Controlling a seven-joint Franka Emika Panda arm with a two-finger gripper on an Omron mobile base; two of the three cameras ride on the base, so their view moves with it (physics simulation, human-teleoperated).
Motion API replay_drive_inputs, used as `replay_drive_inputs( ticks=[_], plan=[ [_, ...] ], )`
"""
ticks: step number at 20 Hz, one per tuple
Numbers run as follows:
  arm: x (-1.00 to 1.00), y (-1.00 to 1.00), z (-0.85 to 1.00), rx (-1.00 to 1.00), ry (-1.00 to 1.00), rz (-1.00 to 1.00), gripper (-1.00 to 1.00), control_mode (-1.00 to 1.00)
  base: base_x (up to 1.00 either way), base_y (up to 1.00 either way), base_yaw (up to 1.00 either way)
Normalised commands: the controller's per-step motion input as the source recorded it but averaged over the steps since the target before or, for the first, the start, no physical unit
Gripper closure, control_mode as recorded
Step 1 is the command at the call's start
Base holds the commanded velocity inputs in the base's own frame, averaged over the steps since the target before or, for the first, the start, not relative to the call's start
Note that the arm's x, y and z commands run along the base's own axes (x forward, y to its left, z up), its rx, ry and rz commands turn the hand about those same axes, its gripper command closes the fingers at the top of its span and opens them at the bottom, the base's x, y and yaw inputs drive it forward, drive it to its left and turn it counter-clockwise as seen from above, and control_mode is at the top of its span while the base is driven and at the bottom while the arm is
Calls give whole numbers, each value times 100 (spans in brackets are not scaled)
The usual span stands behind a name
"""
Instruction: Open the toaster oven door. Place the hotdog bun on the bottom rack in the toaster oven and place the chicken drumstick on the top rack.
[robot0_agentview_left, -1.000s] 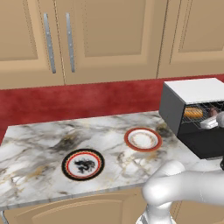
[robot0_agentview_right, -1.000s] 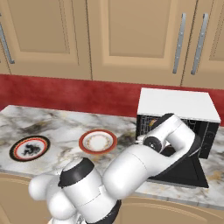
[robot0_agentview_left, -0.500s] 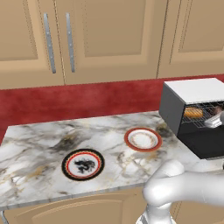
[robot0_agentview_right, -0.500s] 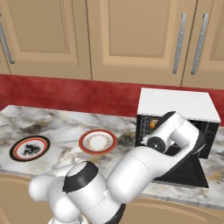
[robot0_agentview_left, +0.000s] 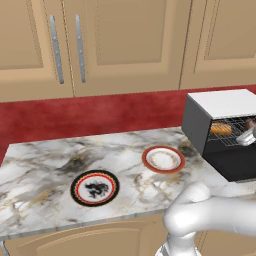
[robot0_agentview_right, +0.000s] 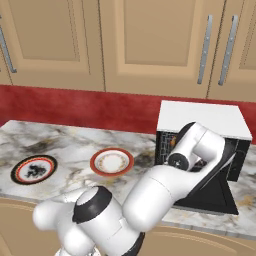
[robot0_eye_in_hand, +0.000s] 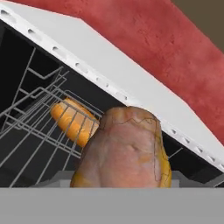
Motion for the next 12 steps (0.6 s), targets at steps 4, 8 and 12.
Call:
replay_drive_inputs(
  ticks=[4,8,12],
  plan=[
    [32,-1,40,4,46,0,100,-100,0,0,0],
    [34,0,45,12,42,0,100,-100,0,0,0],
    [25,-2,46,18,36,1,100,-100,0,0,0]
  ],
)
